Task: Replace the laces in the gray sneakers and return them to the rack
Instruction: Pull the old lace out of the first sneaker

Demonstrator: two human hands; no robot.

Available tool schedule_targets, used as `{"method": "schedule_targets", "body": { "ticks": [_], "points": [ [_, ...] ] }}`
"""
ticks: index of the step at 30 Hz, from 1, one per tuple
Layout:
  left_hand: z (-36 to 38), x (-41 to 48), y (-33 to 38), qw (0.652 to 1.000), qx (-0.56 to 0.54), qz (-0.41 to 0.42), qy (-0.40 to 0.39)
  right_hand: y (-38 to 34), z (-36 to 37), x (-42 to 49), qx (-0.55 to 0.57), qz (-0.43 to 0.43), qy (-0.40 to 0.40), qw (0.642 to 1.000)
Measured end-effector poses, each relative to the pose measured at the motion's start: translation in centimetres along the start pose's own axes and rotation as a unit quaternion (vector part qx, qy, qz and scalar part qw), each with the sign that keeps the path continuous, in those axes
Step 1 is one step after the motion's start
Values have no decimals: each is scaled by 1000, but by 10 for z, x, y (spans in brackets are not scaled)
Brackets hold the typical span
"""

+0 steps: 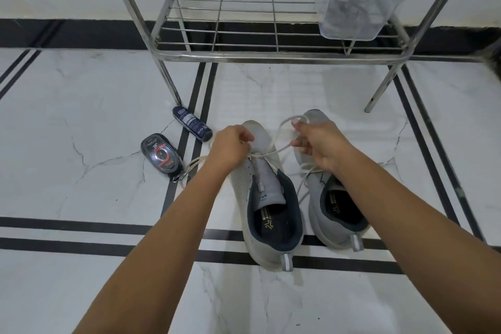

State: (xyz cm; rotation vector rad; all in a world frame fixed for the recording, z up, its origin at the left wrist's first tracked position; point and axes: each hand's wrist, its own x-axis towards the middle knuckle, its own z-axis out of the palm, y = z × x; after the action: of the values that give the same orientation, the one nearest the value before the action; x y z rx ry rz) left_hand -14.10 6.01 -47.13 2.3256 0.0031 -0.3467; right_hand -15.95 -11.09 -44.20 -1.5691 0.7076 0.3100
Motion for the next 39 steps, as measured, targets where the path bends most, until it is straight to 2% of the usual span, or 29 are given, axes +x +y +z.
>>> {"method": "schedule_targets", "body": {
  "ticks": [3, 6, 10, 12, 15, 16, 17, 20, 22, 23, 26, 29, 31, 32, 34, 35, 37, 39],
  "points": [
    [16, 3, -4, 983, 172, 45, -40, 13, 11, -10, -147, -39, 11, 988],
    [22, 5, -1, 956, 286, 68, -13, 24, 33, -24, -318, -114, -24, 941],
    [24, 1, 5, 922, 368, 118, 13, 37, 44, -14, -444, -168, -16, 880],
    [13, 0, 1, 933, 335, 98, 85, 40, 38, -6, -436, -161, -1, 885],
    [-13, 4, -19, 958, 180, -9, 222, 41, 31, 3, -404, -135, 13, 905],
    [-15, 2, -22, 964, 153, -32, 215, 41, 31, 3, -408, -137, 13, 903],
    [-12, -1, -18, 969, 168, -30, 177, 42, 31, 3, -413, -140, 10, 900],
    [19, -3, -9, 951, 292, 94, 40, 43, 32, 2, -407, -167, 8, 898],
    [33, 1, -2, 924, 354, 146, -1, 43, 30, 2, -399, -175, 11, 900],
    [35, 5, -2, 913, 374, 160, -2, 43, 29, 2, -394, -173, 10, 903],
    [30, 11, 0, 893, 380, 220, 99, 45, 26, 5, -368, -165, 8, 915],
    [18, 0, -1, 964, 169, 138, 152, 46, 24, 7, -342, -156, 13, 927],
    [10, -9, 0, 972, 11, 105, 209, 47, 24, 6, -336, -150, 14, 930],
    [9, -11, 3, 974, -46, 91, 202, 47, 25, 6, -335, -151, 11, 930],
    [12, -12, 14, 977, -181, 42, 108, 47, 27, 6, -333, -151, 7, 931],
    [16, -12, 18, 958, -281, 1, 52, 47, 26, 6, -334, -151, 7, 930],
    [20, -11, 19, 890, -449, -80, -26, 47, 24, 6, -332, -152, 9, 931],
    [18, -11, 13, 836, -536, -117, -22, 46, 22, 6, -323, -149, 8, 934]
  ]
}}
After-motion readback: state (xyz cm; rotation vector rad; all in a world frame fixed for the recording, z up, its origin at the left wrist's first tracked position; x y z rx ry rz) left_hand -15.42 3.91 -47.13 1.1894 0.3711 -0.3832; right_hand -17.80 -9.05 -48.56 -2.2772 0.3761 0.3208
